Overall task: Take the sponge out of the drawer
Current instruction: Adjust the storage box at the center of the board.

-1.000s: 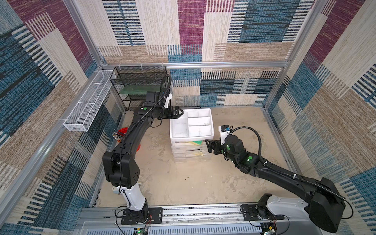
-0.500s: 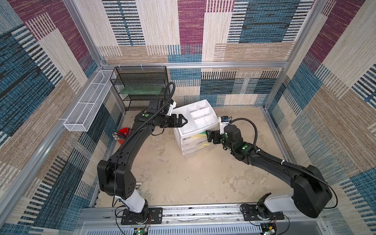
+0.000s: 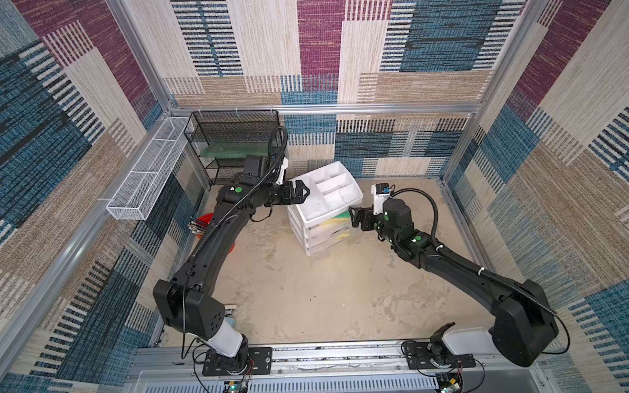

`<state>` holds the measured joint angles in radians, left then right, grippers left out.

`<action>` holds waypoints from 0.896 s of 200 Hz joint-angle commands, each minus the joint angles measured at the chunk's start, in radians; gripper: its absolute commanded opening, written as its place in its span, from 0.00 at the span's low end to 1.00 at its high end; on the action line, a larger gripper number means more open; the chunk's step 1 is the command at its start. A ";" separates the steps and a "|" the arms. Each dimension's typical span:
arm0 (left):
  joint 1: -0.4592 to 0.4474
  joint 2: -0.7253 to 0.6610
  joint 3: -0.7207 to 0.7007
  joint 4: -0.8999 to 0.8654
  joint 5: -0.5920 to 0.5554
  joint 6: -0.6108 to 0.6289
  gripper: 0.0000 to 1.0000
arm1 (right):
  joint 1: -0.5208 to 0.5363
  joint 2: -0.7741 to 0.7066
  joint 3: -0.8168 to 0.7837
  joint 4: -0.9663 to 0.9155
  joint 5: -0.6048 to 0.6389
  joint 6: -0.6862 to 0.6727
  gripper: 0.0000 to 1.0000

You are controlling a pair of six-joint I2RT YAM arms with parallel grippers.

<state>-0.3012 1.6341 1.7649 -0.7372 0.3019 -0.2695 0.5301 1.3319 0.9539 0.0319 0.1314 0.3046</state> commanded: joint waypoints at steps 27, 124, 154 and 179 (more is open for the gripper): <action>0.001 0.184 0.183 -0.064 -0.105 0.098 0.99 | -0.062 -0.040 -0.009 0.026 -0.030 0.053 0.95; 0.011 0.284 0.238 -0.010 -0.004 0.186 1.00 | -0.131 0.144 0.077 0.144 -0.302 0.101 0.95; 0.011 0.268 0.184 0.009 0.069 0.171 0.98 | -0.137 0.220 0.157 0.129 -0.381 0.090 0.95; 0.011 0.201 0.070 0.057 0.094 0.146 0.98 | -0.142 0.278 0.200 0.123 -0.436 0.085 0.95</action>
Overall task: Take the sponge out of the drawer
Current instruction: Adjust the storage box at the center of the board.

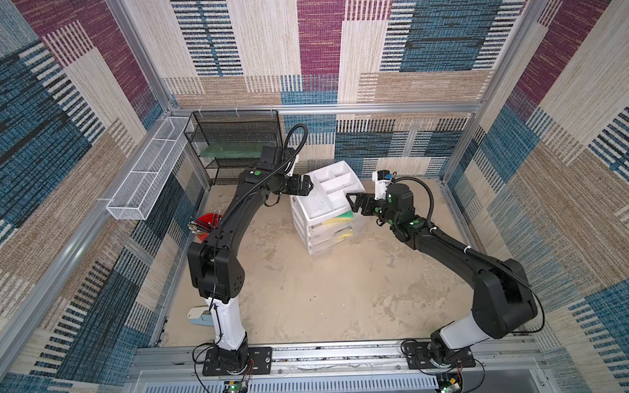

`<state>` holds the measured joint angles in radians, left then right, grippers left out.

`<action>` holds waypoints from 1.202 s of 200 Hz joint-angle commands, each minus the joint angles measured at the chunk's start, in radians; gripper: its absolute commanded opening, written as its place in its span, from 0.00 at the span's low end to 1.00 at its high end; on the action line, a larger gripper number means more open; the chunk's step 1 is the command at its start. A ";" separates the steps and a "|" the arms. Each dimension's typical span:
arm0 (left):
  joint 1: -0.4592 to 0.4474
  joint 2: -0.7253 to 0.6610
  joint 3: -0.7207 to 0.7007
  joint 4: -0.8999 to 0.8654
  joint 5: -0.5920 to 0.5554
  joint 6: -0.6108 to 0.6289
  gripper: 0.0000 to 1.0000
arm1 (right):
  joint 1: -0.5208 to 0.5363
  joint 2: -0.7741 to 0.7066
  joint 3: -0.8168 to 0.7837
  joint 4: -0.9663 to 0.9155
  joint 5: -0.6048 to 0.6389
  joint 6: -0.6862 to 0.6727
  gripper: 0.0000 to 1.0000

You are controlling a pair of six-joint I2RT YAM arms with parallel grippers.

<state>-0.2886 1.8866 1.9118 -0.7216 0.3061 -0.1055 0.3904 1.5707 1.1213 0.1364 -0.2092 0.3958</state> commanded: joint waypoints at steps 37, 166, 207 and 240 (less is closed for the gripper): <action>-0.004 -0.160 -0.214 0.075 0.130 -0.089 0.98 | -0.005 0.124 0.098 0.020 -0.189 -0.026 0.95; -0.063 -0.521 -0.579 0.078 0.035 -0.353 0.98 | 0.078 0.438 0.569 -0.144 -0.371 -0.160 0.96; -0.070 -0.525 -0.588 0.054 -0.037 -0.322 0.98 | 0.108 0.531 0.736 -0.238 -0.336 -0.188 0.96; -0.066 -0.536 -0.571 0.031 -0.095 -0.289 0.99 | 0.105 0.468 0.678 -0.240 -0.190 -0.199 0.95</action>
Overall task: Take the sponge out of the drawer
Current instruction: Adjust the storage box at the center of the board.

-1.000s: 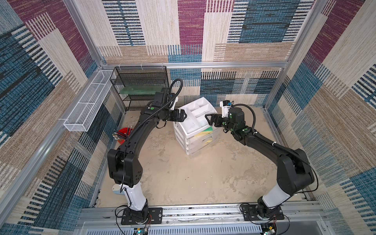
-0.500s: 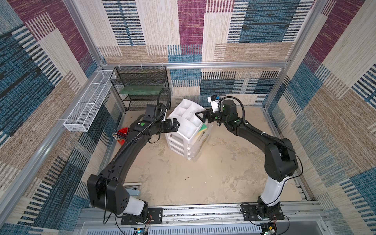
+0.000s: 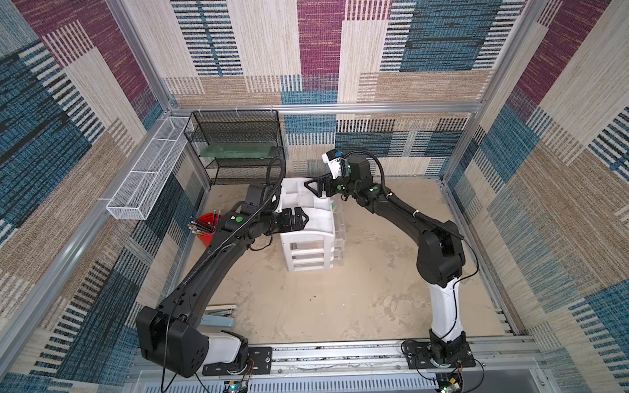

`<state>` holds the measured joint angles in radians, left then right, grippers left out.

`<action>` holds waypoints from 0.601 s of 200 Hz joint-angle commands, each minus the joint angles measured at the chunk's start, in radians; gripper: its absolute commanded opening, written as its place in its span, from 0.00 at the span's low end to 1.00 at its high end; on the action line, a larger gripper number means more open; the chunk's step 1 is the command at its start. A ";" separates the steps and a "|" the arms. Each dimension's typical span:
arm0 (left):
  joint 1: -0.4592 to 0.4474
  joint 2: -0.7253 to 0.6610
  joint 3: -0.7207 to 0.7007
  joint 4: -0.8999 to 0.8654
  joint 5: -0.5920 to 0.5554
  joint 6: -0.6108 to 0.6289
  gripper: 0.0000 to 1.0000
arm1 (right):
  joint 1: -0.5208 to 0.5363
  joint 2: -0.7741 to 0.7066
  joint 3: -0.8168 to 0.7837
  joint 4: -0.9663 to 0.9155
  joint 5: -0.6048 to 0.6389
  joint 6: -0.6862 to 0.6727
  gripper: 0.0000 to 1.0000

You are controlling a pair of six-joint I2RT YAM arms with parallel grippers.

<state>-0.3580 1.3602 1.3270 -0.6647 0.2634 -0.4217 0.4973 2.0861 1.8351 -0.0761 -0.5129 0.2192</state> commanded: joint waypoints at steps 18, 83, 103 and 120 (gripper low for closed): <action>0.012 -0.021 0.012 -0.027 -0.067 0.038 0.99 | -0.009 -0.118 -0.092 -0.012 0.188 -0.037 0.95; 0.033 -0.086 -0.032 -0.024 -0.073 0.056 0.98 | 0.009 -0.464 -0.380 -0.122 0.509 0.018 0.95; 0.033 -0.084 -0.037 -0.023 -0.044 0.049 0.96 | 0.082 -0.534 -0.511 -0.142 0.641 0.023 0.96; 0.033 -0.081 -0.039 -0.024 -0.033 0.048 0.95 | 0.124 -0.566 -0.582 -0.147 0.696 0.041 0.97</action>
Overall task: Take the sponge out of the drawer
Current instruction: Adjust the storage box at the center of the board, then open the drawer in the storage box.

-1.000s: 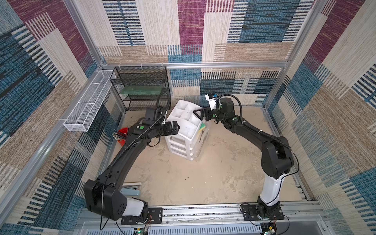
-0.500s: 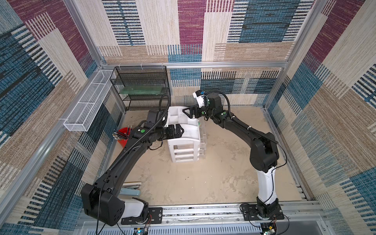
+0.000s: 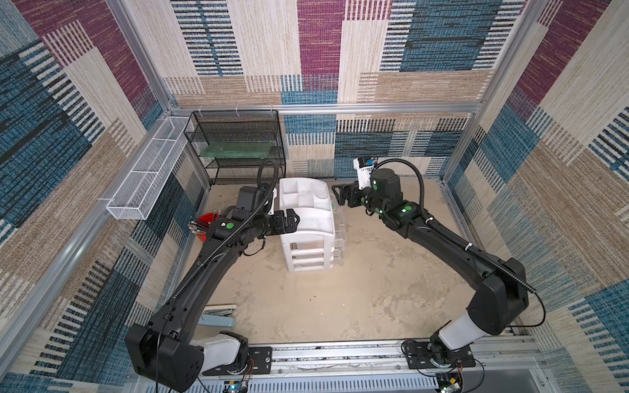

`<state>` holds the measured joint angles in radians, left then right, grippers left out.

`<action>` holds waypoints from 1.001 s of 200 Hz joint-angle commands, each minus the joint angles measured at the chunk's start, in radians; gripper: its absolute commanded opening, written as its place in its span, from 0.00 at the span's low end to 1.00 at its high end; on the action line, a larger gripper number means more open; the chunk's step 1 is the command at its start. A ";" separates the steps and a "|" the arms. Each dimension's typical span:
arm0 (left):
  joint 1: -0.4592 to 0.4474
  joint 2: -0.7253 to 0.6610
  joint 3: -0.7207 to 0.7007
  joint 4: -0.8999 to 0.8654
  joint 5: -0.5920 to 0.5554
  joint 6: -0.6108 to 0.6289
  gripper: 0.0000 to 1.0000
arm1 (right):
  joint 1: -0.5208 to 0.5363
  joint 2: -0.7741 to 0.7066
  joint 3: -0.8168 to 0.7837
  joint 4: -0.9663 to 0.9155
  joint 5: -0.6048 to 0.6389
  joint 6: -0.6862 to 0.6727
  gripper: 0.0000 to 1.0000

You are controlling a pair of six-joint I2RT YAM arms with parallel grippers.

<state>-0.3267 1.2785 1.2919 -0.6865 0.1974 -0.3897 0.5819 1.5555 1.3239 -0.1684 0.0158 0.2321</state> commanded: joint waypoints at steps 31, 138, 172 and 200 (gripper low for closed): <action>0.000 0.004 -0.011 0.000 0.033 0.012 0.94 | 0.070 -0.055 -0.120 -0.070 0.256 0.059 0.99; -0.002 0.016 -0.014 -0.001 0.014 0.011 0.92 | 0.121 0.100 -0.046 -0.151 0.309 0.082 0.58; -0.002 0.016 -0.013 -0.005 0.005 0.012 0.92 | 0.121 0.120 -0.026 -0.175 0.339 0.097 0.38; -0.002 0.018 -0.009 -0.010 -0.003 0.015 0.91 | 0.119 0.117 -0.023 -0.190 0.390 0.101 0.29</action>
<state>-0.3286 1.2953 1.2789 -0.6880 0.2123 -0.3901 0.7048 1.6695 1.2961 -0.3111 0.3225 0.3222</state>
